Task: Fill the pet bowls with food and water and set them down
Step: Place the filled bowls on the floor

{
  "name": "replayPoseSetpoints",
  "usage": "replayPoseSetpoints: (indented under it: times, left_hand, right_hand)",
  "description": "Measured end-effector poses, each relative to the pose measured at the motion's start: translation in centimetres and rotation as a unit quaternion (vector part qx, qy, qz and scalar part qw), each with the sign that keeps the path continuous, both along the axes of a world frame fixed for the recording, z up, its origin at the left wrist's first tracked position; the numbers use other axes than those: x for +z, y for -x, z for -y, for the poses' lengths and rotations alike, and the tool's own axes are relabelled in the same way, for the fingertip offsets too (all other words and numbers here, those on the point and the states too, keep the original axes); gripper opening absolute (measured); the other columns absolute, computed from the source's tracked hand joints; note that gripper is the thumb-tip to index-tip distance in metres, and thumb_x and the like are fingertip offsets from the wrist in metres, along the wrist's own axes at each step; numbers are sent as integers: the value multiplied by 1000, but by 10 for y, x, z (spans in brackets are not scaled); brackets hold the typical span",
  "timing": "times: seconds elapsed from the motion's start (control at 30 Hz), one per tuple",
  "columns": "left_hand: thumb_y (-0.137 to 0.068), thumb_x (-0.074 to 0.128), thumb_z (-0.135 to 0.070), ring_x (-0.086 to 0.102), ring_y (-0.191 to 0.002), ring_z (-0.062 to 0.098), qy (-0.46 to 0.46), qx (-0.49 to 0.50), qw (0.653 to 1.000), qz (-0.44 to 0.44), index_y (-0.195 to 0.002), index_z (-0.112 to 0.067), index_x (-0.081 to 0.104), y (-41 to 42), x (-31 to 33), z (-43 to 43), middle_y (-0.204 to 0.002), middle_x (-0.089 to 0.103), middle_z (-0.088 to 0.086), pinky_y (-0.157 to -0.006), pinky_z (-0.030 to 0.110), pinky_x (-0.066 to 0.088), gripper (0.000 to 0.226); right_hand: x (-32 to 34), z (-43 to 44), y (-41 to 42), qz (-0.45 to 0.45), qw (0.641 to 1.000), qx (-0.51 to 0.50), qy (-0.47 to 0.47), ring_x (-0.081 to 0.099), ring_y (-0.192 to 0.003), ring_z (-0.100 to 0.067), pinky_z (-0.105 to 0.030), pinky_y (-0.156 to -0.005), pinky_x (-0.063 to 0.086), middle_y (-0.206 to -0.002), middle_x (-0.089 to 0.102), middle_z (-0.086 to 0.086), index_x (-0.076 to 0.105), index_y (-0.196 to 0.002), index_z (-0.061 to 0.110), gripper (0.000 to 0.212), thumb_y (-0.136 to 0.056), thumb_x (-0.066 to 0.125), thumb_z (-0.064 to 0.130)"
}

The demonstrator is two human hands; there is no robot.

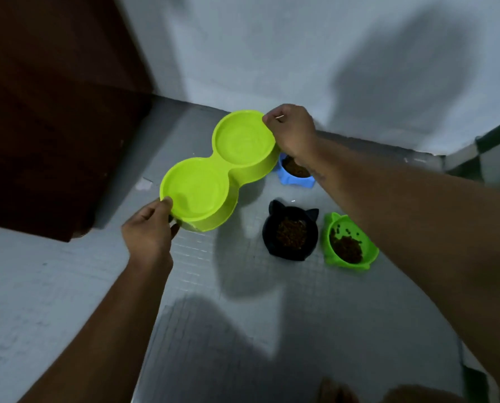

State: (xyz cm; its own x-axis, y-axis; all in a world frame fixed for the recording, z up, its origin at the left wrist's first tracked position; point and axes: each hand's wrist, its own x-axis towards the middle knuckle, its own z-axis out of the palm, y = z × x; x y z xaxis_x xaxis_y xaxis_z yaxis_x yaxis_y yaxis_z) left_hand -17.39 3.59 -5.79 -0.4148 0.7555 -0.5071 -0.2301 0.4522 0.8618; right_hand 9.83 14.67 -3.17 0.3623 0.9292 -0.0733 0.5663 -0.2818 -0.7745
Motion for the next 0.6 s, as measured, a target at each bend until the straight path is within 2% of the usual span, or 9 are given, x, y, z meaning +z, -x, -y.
replayPoseSetpoints:
  times: [0.07, 0.17, 0.27, 0.37, 0.47, 0.6]
  left_hand:
    - [-93, 73, -15, 71, -85, 22, -3, 22, 1000, -3, -86, -13, 74, -8, -32, -1, -86, 72, 9, -71, 34, 60, 7]
    - [-93, 73, -14, 67, -80, 19, -2, 45, 999, 11, -86, -14, 75, -23, -71, 3, -82, 69, 8, -72, 33, 61, 7]
    - [-92, 74, -14, 67, -80, 19, 8, 68, 997, 25, -92, -13, 76, -36, -99, 11, -84, 69, 9, -75, 34, 62, 2]
    - [-91, 75, -14, 67, -81, 19, 9, 69, 997, 24, -100, -10, 78, -44, -116, 17, -87, 73, 9, -83, 43, 62, 10]
    - [-89, 77, -16, 68, -82, 21, 7, 60, 998, 16, -90, -19, 79, -49, -128, 18, -88, 76, 8, -88, 50, 60, 4]
    - [-85, 80, -25, 74, -99, 24, 6, 60, 998, -3, -89, -26, 81, -49, -142, 14, -95, 80, 0, -93, 51, 59, 4]
  right_hand:
    - [-40, -19, 0, -27, 1000, 11, 10, 61, -87, -11, -23, -77, 44, -98, 73, -2, 75, -102, 13, 18, -92, 66, 25]
    - [-87, -34, -1, -28, 998, 41, 25, 64, -102, -19, -32, -93, 51, -113, 72, -12, 72, -113, 5, 24, -95, 62, 18]
    - [-120, -37, -1, -17, 996, 73, 46, 65, -109, -28, -41, -99, 49, -116, 71, -17, 70, -115, 0, 26, -97, 57, 13]
    - [-138, -41, -1, -15, 994, 86, 59, 64, -117, -26, -40, -103, 48, -124, 69, -13, 68, -124, 4, 30, -98, 55, 14]
    - [-148, -48, 0, -28, 994, 91, 58, 62, -119, -25, -40, -106, 46, -127, 68, -12, 66, -127, 5, 31, -99, 54, 13]
    - [-158, -58, 5, -50, 993, 85, 69, 61, -120, -24, -33, -105, 47, -129, 66, -12, 64, -129, 5, 31, -101, 53, 11]
